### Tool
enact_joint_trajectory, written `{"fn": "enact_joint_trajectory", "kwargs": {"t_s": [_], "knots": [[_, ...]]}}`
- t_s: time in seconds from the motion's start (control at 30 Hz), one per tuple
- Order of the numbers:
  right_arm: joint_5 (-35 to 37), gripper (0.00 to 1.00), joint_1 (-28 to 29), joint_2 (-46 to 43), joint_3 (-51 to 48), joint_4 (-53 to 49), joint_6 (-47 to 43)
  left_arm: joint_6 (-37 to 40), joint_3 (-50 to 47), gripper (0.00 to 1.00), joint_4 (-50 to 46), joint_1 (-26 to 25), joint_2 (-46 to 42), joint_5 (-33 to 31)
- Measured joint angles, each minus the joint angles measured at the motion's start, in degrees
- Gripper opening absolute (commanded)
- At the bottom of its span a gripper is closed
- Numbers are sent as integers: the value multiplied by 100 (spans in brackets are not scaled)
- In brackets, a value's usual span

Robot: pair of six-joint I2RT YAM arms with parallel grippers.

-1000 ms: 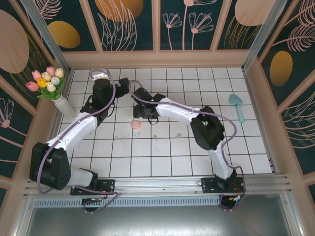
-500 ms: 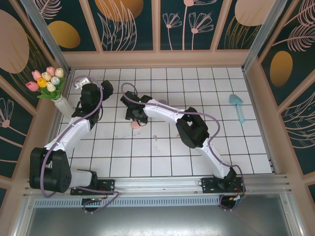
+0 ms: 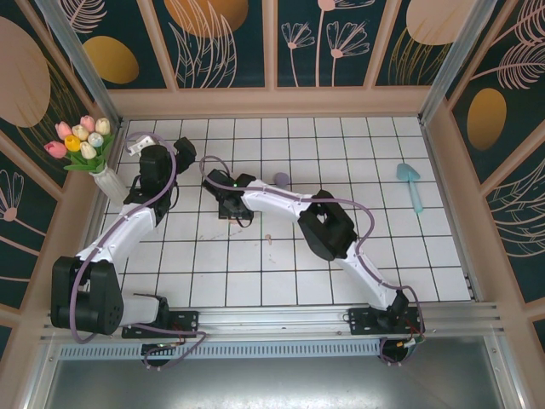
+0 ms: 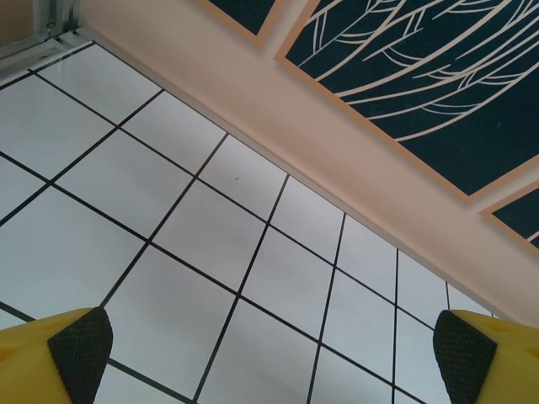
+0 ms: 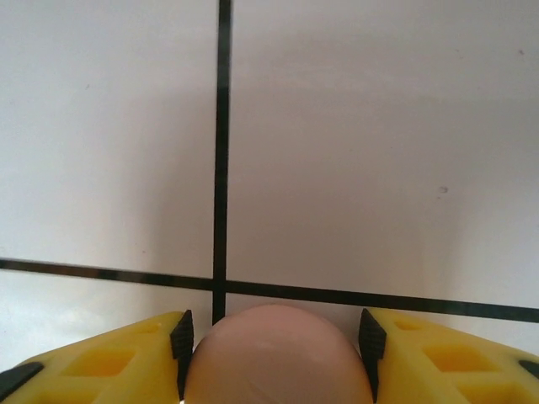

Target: Insert the wireless bluetooth earbuds into the charging case

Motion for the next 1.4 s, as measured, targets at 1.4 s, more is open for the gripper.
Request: {"fn": "enact_joint_trajectory", "kwargs": {"t_s": [1.4], "knots": [[55, 76, -4, -778, -601, -306, 1281, -479, -11, 99, 79, 0, -68, 273]]}}
